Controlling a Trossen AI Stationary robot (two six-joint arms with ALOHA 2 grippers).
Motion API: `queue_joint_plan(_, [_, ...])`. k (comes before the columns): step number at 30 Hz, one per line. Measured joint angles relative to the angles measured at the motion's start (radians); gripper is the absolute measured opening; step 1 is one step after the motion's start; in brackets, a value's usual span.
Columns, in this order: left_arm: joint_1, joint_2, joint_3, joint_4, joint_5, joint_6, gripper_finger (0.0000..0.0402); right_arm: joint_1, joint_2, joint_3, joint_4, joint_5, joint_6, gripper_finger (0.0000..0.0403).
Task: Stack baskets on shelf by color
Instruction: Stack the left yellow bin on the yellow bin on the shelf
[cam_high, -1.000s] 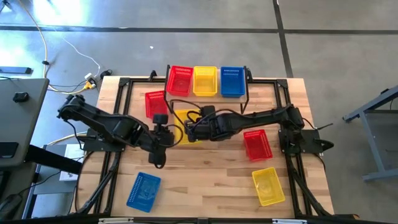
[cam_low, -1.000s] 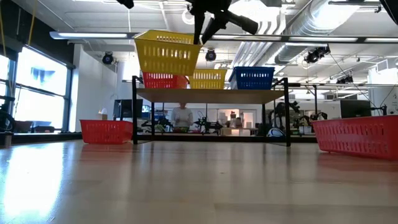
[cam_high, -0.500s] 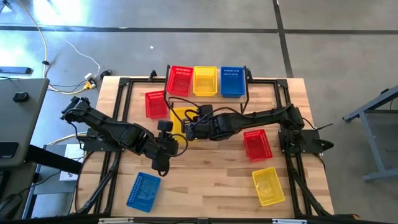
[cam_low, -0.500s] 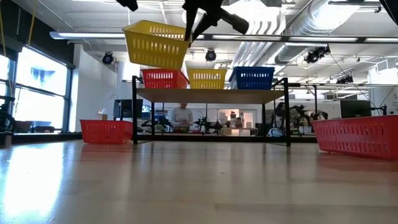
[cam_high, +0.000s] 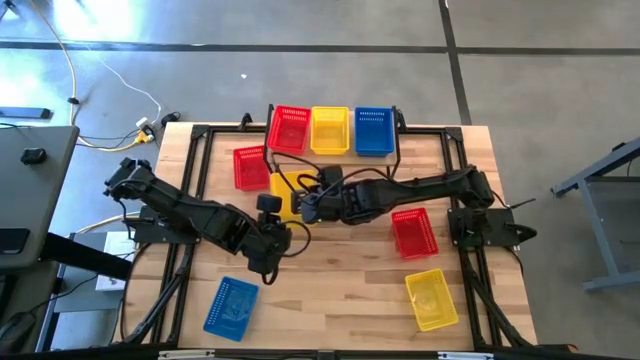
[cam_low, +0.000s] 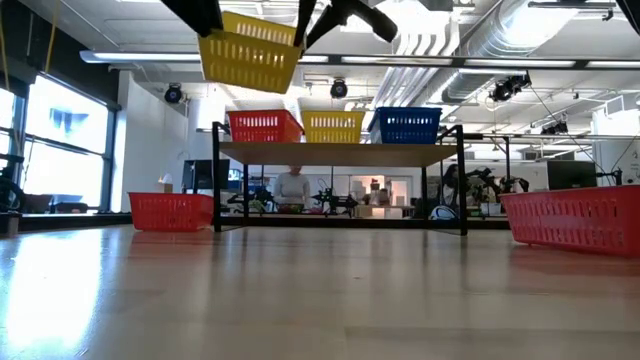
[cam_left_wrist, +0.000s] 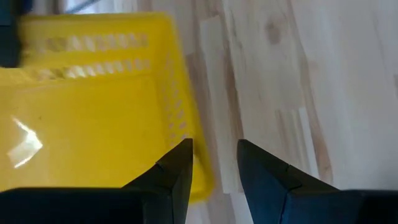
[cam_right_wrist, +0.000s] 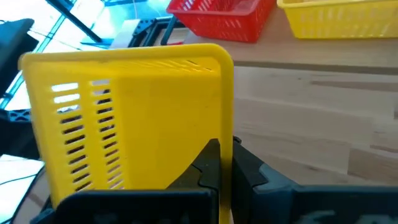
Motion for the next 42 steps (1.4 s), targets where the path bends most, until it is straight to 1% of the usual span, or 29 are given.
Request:
queue_joint_plan(3, [0.001, 0.009, -0.001, -0.015, -0.031, 0.0, 0.0117, 0.007, -0.003, 0.0, 0.011, -0.014, -0.01, 0.0])
queue_joint_plan(12, [0.021, 0.013, -0.001, -0.027, -0.049, 0.0, 0.0112, 0.022, -0.013, 0.0, 0.023, -0.038, -0.018, 0.0])
queue_joint_plan(15, [0.02, 0.013, -0.001, -0.028, -0.049, 0.0, 0.0088, 0.023, -0.013, 0.0, 0.022, -0.04, -0.019, 0.0])
queue_joint_plan(21, [0.021, 0.013, -0.001, -0.029, -0.042, 0.005, 0.0015, 0.023, -0.013, 0.0, 0.019, -0.048, -0.049, 0.0])
queue_joint_plan(23, [0.021, 0.013, -0.001, -0.029, -0.042, 0.007, 0.0008, 0.023, -0.013, 0.0, 0.018, -0.049, -0.064, 0.0])
queue_joint_plan(28, [0.019, 0.013, -0.001, -0.029, -0.039, 0.01, 0.0009, 0.02, -0.013, 0.0, 0.02, -0.048, -0.112, 0.0004])
queue_joint_plan(32, [0.013, 0.013, -0.001, -0.029, -0.038, 0.018, 0.0004, 0.008, -0.013, 0.0, 0.023, -0.064, -0.139, 0.0029])
queue_joint_plan(38, [0.006, 0.013, -0.001, -0.03, -0.031, 0.027, 0.0002, -0.013, -0.016, 0.0, 0.016, -0.102, -0.184, 0.0098])
queue_joint_plan(42, [0.006, 0.013, -0.001, -0.031, -0.032, 0.037, 0.0002, -0.022, -0.055, 0.0, -0.045, -0.103, -0.208, 0.0135])
